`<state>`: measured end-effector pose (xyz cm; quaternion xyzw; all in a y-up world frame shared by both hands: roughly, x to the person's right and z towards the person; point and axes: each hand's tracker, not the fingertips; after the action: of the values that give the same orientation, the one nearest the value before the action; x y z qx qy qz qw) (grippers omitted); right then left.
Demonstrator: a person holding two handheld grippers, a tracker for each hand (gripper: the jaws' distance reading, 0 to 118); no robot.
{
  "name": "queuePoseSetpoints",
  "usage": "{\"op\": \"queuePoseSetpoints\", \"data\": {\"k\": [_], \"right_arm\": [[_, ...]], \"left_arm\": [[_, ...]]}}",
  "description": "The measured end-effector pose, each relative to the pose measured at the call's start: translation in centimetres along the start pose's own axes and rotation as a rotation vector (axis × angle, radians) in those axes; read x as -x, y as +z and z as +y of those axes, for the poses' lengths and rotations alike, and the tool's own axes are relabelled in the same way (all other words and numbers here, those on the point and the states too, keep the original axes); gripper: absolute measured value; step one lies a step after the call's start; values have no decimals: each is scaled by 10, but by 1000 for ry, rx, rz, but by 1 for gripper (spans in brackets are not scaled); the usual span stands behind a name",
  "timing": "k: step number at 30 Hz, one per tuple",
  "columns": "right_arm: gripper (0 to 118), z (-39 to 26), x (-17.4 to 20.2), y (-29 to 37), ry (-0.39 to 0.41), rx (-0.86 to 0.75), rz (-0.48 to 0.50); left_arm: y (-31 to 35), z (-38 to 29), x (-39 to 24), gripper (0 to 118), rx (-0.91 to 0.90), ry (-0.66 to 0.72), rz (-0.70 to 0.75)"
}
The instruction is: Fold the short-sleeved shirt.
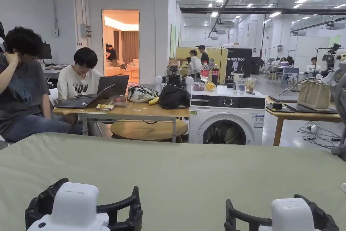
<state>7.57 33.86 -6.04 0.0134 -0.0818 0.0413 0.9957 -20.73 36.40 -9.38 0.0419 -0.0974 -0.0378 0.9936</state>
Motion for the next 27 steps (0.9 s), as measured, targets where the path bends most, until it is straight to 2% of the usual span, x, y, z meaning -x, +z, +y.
{"op": "queuePoseSetpoints", "data": {"k": [10,13,14,15,16,17,18,19,20,21,22,27], "right_arm": [[118,-1,27,-10,-42,-10,67],[118,-2,39,-15,-42,-7,109],[118,-2,44,-18,-34,-4,107],[118,-3,50,-21,-23,4,108],[109,-3,55,-23,-17,6,106],[93,-6,61,-22,-10,-9,97],[69,-6,64,-21,-14,-13,133],[28,-6,66,-21,-21,-14,144],[0,-5,71,-20,-11,-18,114],[0,-4,73,-19,-3,-24,97],[0,-3,73,-20,-2,-26,90],[0,2,55,-22,-27,2,25]], "left_arm": [[13,-1,27,116,0,2,83],[19,1,34,116,-8,-45,152],[19,1,36,115,0,-56,162],[21,1,41,109,1,-50,156],[23,1,45,88,-2,-42,156],[25,2,50,66,-6,-20,164],[26,2,54,45,-1,-7,166],[26,3,56,26,-2,-3,167],[24,4,60,15,17,13,139],[21,3,60,5,19,26,123],[20,2,59,0,22,41,104],[12,-4,41,0,29,33,68]]}}
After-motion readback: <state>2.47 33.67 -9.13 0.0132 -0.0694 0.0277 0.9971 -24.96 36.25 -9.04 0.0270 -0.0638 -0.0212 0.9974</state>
